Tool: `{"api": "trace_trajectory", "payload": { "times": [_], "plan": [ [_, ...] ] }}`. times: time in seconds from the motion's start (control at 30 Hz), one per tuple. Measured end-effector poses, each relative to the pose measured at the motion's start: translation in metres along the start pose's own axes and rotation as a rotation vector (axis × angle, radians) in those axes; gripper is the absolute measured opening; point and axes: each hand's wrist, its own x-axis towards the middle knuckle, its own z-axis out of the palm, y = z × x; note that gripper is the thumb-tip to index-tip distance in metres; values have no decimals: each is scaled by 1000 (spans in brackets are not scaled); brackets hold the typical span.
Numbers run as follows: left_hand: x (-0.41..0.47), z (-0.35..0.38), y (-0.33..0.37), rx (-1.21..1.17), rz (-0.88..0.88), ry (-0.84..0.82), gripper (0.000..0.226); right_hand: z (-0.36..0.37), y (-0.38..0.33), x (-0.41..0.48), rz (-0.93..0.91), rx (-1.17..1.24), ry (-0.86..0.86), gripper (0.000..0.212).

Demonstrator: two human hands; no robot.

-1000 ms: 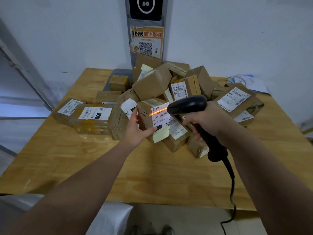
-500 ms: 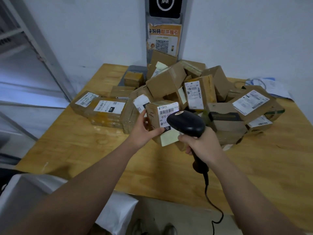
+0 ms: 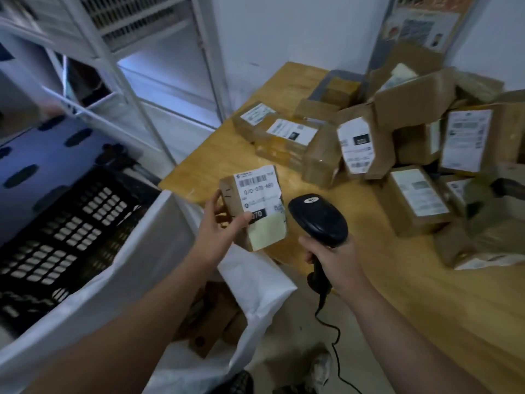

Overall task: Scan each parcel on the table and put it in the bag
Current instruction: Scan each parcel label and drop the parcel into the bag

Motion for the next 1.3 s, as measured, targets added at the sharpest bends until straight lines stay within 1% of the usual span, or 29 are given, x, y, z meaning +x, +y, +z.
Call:
{"api": "trace_trajectory", "payload": {
  "times": [0.07, 0.17, 0.2, 0.27, 0.33, 0.4, 0.5, 0.6, 0.67, 0.7, 0.8, 0.83, 0.93, 1.0, 1.1, 1.23, 1.3],
  "plan": [
    [-13, -37, -19, 76, 8, -8, 86, 31, 19, -4, 42, -48, -27, 18],
    [-22, -87, -59, 283, -11, -135, 75, 80, 50, -17, 109, -95, -33, 14],
    [-23, -100, -76, 395, -49, -183, 81, 95, 62, -22, 135, -93, -21, 12],
    [-25, -118, -104, 722, -186, -276, 104, 123, 87, -34, 188, -112, 19, 7],
    [-25, -127, -129, 1041, -257, -369, 110, 143, 110, -43, 226, -137, 44, 14],
    [-25, -131, -147, 1209, -265, -462, 107, 157, 126, -50, 243, -150, 48, 15],
    [-21, -137, -176, 1378, -306, -569, 100, 167, 144, -59, 256, -153, 63, 19],
    [-25, -142, -196, 1543, -389, -663, 85, 172, 154, -67, 258, -180, 89, 17],
    [-26, -144, -203, 1558, -380, -675, 72, 174, 156, -69, 259, -213, 104, 17],
    [-26, -143, -204, 1541, -343, -666, 68, 174, 154, -69, 261, -224, 114, 19],
    [-20, -133, -187, 1413, -141, -617, 59, 168, 142, -65, 266, -183, 153, 31],
    [-18, -128, -177, 1356, -84, -602, 56, 165, 136, -64, 271, -177, 165, 32],
    [-10, -107, -141, 1223, 62, -554, 48, 150, 114, -55, 253, -188, 194, 20],
    [-6, -91, -115, 1168, 150, -519, 51, 136, 96, -50, 235, -190, 217, 9],
    [2, -61, -78, 1141, 246, -504, 56, 113, 69, -41, 193, -184, 255, 16],
    [18, -13, -33, 1124, 351, -480, 55, 64, 35, -26, 122, -159, 286, 6],
    [28, 14, -11, 1100, 406, -449, 56, 35, 19, -14, 86, -129, 321, 11]
  ]
}}
